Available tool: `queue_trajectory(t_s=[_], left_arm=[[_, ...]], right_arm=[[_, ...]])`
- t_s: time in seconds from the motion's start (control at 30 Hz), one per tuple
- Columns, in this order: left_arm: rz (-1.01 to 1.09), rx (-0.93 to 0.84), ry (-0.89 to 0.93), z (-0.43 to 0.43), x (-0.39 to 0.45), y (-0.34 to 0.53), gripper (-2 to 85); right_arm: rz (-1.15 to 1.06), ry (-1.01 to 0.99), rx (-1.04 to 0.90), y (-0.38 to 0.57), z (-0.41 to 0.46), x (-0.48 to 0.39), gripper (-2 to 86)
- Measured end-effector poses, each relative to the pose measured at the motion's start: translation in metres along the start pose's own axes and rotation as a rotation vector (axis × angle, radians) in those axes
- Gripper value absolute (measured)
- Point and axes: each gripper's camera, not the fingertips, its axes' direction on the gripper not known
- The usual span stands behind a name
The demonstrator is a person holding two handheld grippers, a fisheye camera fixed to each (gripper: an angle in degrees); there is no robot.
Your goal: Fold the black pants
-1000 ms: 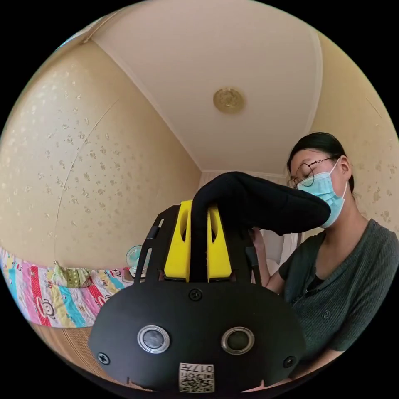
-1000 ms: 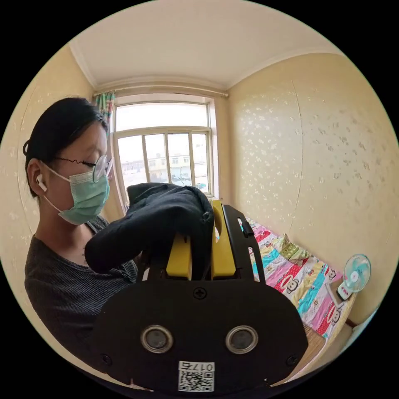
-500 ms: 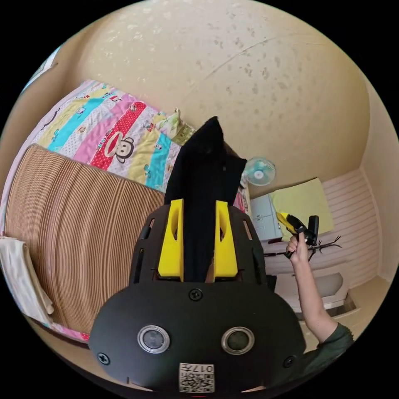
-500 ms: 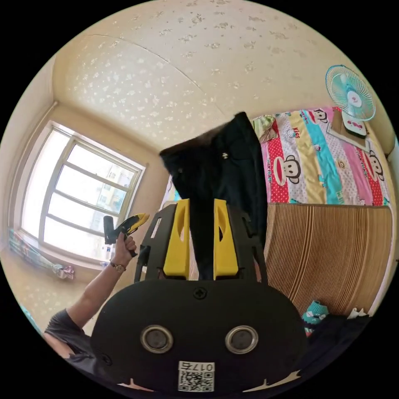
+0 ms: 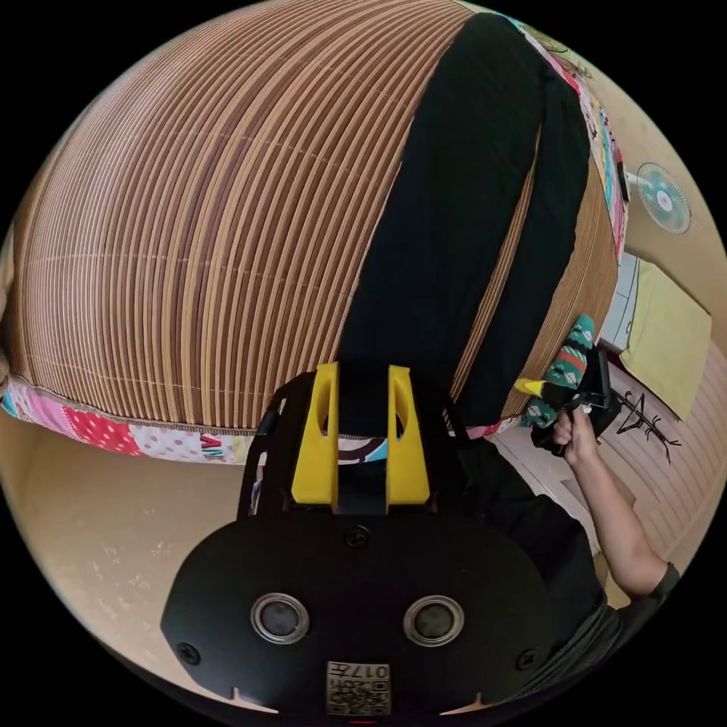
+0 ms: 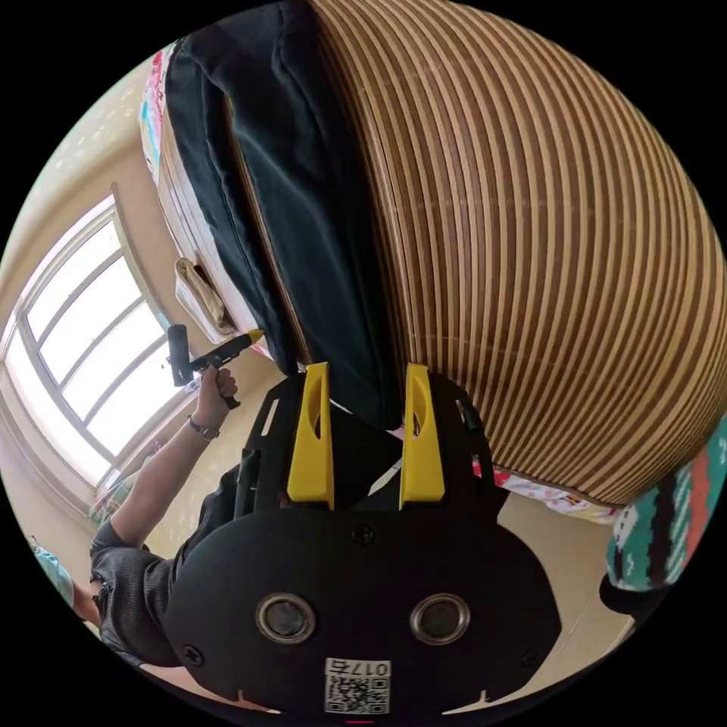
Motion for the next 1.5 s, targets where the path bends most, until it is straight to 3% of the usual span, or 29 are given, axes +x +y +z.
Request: queue_trajectory(t_s=[0.17, 0.27, 0.4, 0.5, 0.57, 0.63, 0.73, 0.8, 0.9, 1.0, 1.07, 1.23, 1.4, 1.5], left_arm=[[0.080, -0.058, -0.094, -0.019, 0.016, -0.036, 3.6], [0.191, -0.106, -0.171, -0.034, 0.047, -0.038, 1.5], [0.216, -0.103, -0.034, -0.059, 0.065, -0.023, 0.5], [0.161, -0.162, -0.019, -0.064, 0.050, -0.021, 0.5], [0.018, -0.265, -0.103, -0.058, 0.014, -0.032, 0.8], [-0.127, -0.291, -0.077, -0.066, -0.019, -0.041, 1.4], [-0.208, -0.129, 0.037, -0.114, -0.037, -0.052, 6.4], [-0.146, -0.047, 0.089, -0.143, -0.019, -0.064, 10.2], [0.163, -0.037, 0.262, -0.175, 0.060, -0.092, 12.6], [0.440, -0.220, 0.175, -0.171, 0.154, -0.116, 18.3], [0.607, -0.294, 0.016, -0.156, 0.207, -0.126, 19.6], [0.627, -0.354, -0.228, -0.125, 0.214, -0.142, 8.5], [0.582, -0.342, -0.086, -0.127, 0.167, -0.153, 4.2], [0.516, -0.367, -0.026, -0.130, 0.130, -0.161, 3.9]], right_arm=[[0.029, -0.062, 0.019, 0.000, -0.034, 0.006, 5.9], [-0.092, -0.261, -0.024, 0.008, -0.064, 0.005, 4.1], [-0.162, -0.590, 0.007, 0.047, -0.113, 0.019, 3.5], [-0.102, -0.498, 0.054, 0.080, -0.153, 0.035, 3.2], [-0.019, -0.427, 0.048, 0.093, -0.174, 0.048, 3.1], [0.026, -0.357, 0.068, 0.103, -0.203, 0.053, 3.0], [-0.058, -0.356, 0.041, 0.105, -0.234, 0.031, 2.9], [-0.166, -0.329, -0.011, 0.104, -0.245, 0.002, 2.8], [-0.383, -0.300, -0.097, 0.103, -0.254, -0.055, 2.7], [-0.513, -0.307, -0.160, 0.096, -0.252, -0.100, 2.6], [-0.555, -0.310, -0.190, 0.091, -0.248, -0.122, 2.5], [-0.578, -0.386, -0.177, 0.083, -0.245, -0.160, 2.2], [-0.477, -0.199, -0.405, 0.075, -0.248, -0.147, 1.9], [-0.389, -0.105, -0.362, 0.050, -0.296, -0.135, 2.1]])
